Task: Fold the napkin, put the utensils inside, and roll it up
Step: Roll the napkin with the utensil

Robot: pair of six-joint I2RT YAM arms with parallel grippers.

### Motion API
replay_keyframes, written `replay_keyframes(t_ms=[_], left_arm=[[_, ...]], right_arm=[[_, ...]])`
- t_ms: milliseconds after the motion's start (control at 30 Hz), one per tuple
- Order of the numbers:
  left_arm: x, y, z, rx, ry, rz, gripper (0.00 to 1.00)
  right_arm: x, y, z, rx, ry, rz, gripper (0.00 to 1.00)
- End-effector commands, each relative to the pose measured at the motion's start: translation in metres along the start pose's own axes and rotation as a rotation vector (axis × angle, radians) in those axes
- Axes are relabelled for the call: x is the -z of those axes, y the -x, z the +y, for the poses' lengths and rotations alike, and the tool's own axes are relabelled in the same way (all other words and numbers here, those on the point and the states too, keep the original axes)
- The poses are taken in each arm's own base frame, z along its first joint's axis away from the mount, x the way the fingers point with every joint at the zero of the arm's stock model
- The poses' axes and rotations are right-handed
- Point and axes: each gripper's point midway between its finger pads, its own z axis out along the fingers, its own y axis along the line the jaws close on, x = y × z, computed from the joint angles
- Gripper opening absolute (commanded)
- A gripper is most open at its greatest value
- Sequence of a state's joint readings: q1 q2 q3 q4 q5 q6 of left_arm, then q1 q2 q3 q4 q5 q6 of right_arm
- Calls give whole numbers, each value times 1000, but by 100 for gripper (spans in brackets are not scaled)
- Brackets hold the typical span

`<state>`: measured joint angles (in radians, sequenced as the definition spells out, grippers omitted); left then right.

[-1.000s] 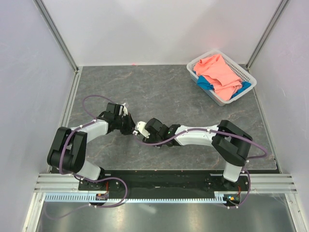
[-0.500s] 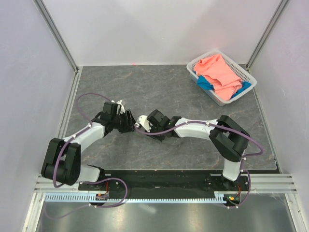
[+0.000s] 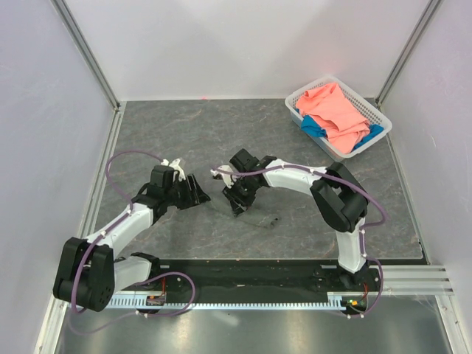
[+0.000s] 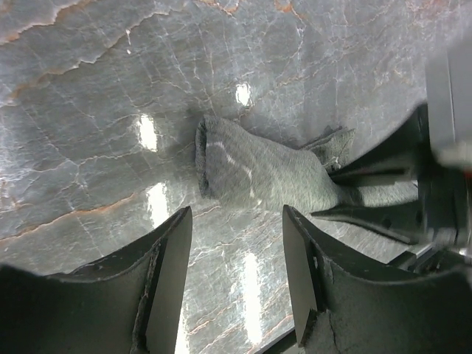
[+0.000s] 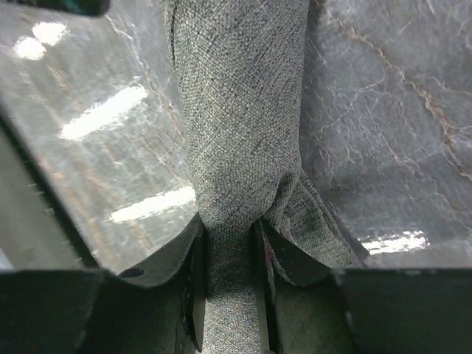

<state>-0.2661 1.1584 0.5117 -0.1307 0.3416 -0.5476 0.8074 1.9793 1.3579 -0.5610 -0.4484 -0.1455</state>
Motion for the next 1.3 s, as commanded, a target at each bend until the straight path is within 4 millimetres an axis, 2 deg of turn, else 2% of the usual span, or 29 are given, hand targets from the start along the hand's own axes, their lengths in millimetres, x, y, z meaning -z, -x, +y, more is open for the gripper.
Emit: replay_keyframes(t_ms=[0,267,533,800,1000,1100,1133,1233,1267], left_arm=[[0,1,-7,-33,-54,-24,59],[-4,5,-9,-38,-74,-48,59],[-14,16,-20,-60,-140,-79,59],[-27,4,-18,-44,-169,-15,52],[-37,-4,-13,-27,-178,11,37],[-40,-7,-12,-25,-185,25,22],[-41,-7,-12,-25,-186,29,14],[-42,-8,-13,-25,-186,38,3],[-41,-8,-11,-18,-175,45,2]], right_arm=[[3,-1,18,-123,210,11,27],[-5,-8,20,-169,344,14,27],[-9,-12,16,-190,379,16,27],[-8,-13,10,-209,384,13,27],[-8,-11,10,-213,385,9,27],[-3,-6,10,-206,374,-5,30],[-2,-5,10,-209,367,-6,31],[7,2,9,-204,333,-26,46],[15,7,11,-192,321,-45,50]])
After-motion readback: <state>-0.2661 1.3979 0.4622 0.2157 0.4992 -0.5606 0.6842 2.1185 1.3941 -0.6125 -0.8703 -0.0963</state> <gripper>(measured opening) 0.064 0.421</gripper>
